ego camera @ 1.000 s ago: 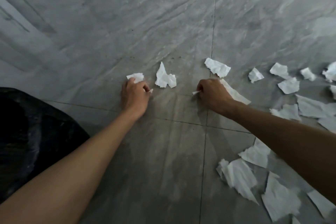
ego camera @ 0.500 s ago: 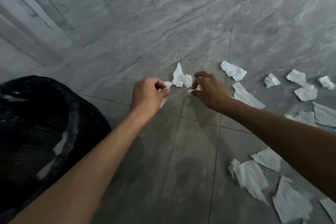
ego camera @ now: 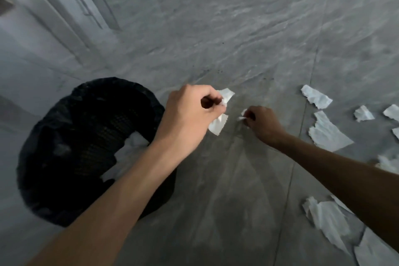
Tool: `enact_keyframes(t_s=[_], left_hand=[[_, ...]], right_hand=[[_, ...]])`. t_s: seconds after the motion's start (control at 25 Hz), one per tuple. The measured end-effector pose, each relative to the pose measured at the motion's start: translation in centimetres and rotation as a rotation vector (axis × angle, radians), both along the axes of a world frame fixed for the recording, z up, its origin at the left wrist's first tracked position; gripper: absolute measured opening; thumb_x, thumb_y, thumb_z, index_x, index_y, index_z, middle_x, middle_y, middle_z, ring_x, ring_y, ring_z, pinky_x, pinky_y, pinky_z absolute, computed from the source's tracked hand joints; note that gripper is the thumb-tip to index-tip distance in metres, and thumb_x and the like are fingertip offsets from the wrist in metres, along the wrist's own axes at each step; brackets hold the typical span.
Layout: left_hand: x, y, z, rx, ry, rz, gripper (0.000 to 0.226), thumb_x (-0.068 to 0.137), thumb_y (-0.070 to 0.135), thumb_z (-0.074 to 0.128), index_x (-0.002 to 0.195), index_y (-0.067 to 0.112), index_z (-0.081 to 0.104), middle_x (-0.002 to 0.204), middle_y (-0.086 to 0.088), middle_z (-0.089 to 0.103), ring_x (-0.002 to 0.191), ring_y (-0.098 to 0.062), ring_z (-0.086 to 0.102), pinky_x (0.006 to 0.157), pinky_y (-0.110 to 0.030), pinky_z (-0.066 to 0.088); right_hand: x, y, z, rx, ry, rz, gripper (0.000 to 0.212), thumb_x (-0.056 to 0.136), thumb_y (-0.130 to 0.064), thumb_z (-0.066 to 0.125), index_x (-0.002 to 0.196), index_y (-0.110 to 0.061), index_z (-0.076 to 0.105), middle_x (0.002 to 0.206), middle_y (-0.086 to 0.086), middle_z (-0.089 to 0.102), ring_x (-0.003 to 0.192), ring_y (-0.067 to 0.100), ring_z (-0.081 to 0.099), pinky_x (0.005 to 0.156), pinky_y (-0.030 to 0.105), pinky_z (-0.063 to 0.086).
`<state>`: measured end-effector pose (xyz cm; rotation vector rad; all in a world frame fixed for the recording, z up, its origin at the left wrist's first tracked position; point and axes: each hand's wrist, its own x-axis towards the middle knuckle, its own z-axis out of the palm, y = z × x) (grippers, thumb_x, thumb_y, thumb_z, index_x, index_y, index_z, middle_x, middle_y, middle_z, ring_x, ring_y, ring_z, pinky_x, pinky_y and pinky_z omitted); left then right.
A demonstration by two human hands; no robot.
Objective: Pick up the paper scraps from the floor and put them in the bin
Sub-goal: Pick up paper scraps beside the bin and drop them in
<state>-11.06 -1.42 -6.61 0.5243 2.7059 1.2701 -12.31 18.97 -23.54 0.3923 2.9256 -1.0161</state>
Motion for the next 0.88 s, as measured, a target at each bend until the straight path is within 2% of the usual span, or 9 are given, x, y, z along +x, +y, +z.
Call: enact_keyframes(t_s=[0.08, 0.2, 0.32, 0.4, 0.56, 0.64, 0.72, 0.8, 0.88], left_hand=[[0.9, -1.4, 1.0, 0.075, 0.070, 0.014, 0.005, 0.078, 0.016, 0.075, 0.077, 0.019, 0.071, 0.068, 0.012, 0.070, 0.065, 0.006, 0.062, 0.060, -0.005, 0.041], [1.2, -5.9, 2.2, 0.102, 0.214, 0.109, 0.006, 0.077, 0.016, 0.075, 0.082, 0.018, 0.072, 0.076, 0.009, 0.073, 0.071, 0.002, 0.066, 0.068, -0.010, 0.046], [0.9, -11.5, 1.8, -0.136, 0.221, 0.193, 0.008, 0.079, 0.012, 0.073, 0.087, 0.014, 0.073, 0.079, 0.006, 0.071, 0.076, -0.005, 0.067, 0.066, -0.003, 0.043], [0.7, -14.4, 0.5, -0.321, 0.143, 0.228, 0.010, 0.082, 0.012, 0.072, 0.091, 0.012, 0.074, 0.084, -0.002, 0.072, 0.080, -0.015, 0.068, 0.068, -0.015, 0.048], [0.7, -18.7, -0.4, -0.524, -0.073, 0.252, 0.010, 0.081, 0.022, 0.071, 0.091, 0.019, 0.070, 0.087, -0.001, 0.069, 0.080, -0.016, 0.066, 0.067, -0.028, 0.050], [1.0, -20.2, -0.3, -0.549, -0.079, 0.235, 0.015, 0.081, 0.021, 0.071, 0.095, 0.022, 0.068, 0.097, -0.002, 0.070, 0.090, -0.018, 0.066, 0.071, -0.028, 0.048], [1.3, -20.8, 0.0, -0.524, -0.029, 0.241, 0.020, 0.082, 0.018, 0.069, 0.101, 0.022, 0.068, 0.102, -0.002, 0.071, 0.094, -0.018, 0.065, 0.073, -0.026, 0.046], [1.4, -20.8, 0.3, -0.482, 0.007, 0.249, 0.024, 0.083, 0.009, 0.065, 0.105, 0.020, 0.068, 0.106, -0.003, 0.071, 0.097, -0.017, 0.065, 0.077, -0.024, 0.046], [1.6, -20.4, 0.5, -0.444, 0.014, 0.238, 0.031, 0.084, 0.002, 0.058, 0.108, 0.019, 0.067, 0.109, -0.005, 0.069, 0.097, -0.018, 0.064, 0.080, -0.027, 0.050]], right_hand=[[1.6, -2.0, 3.0, -0.131, 0.068, -0.057, 0.009, 0.083, -0.019, 0.067, 0.086, -0.010, 0.067, 0.082, 0.007, 0.067, 0.079, 0.024, 0.062, 0.065, 0.027, 0.038], [3.0, -5.6, 9.2, -0.268, 0.233, -0.041, 0.009, 0.082, -0.024, 0.067, 0.079, -0.018, 0.062, 0.077, 0.002, 0.068, 0.074, 0.016, 0.064, 0.065, 0.027, 0.047], [3.6, -10.4, 15.8, -0.370, 0.442, 0.073, 0.009, 0.081, -0.027, 0.067, 0.077, -0.023, 0.061, 0.072, -0.008, 0.066, 0.069, 0.004, 0.063, 0.062, 0.013, 0.046], [3.5, -14.0, 18.5, -0.385, 0.526, 0.207, 0.008, 0.082, -0.028, 0.066, 0.078, -0.022, 0.061, 0.074, -0.008, 0.066, 0.071, 0.004, 0.063, 0.064, 0.013, 0.046], [2.1, -19.9, 19.6, -0.215, 0.414, 0.509, 0.008, 0.081, -0.019, 0.068, 0.084, -0.013, 0.067, 0.082, 0.003, 0.068, 0.071, 0.008, 0.057, 0.067, 0.016, 0.043], [1.4, -21.4, 19.0, -0.029, 0.203, 0.677, 0.017, 0.080, -0.018, 0.070, 0.096, -0.012, 0.069, 0.093, 0.006, 0.068, 0.081, 0.013, 0.059, 0.076, 0.024, 0.048], [1.4, -21.6, 18.5, 0.087, 0.129, 0.751, 0.028, 0.079, -0.019, 0.071, 0.107, -0.018, 0.067, 0.106, 0.004, 0.065, 0.095, 0.018, 0.061, 0.085, 0.031, 0.050], [1.6, -20.7, 18.3, 0.064, 0.267, 0.642, 0.032, 0.078, -0.018, 0.070, 0.109, -0.019, 0.065, 0.109, 0.006, 0.061, 0.097, 0.023, 0.061, 0.085, 0.034, 0.050], [2.0, -19.3, 17.6, 0.096, 0.314, 0.388, 0.042, 0.076, -0.025, 0.069, 0.115, -0.016, 0.057, 0.112, 0.010, 0.056, 0.097, 0.029, 0.059, 0.081, 0.033, 0.048]])
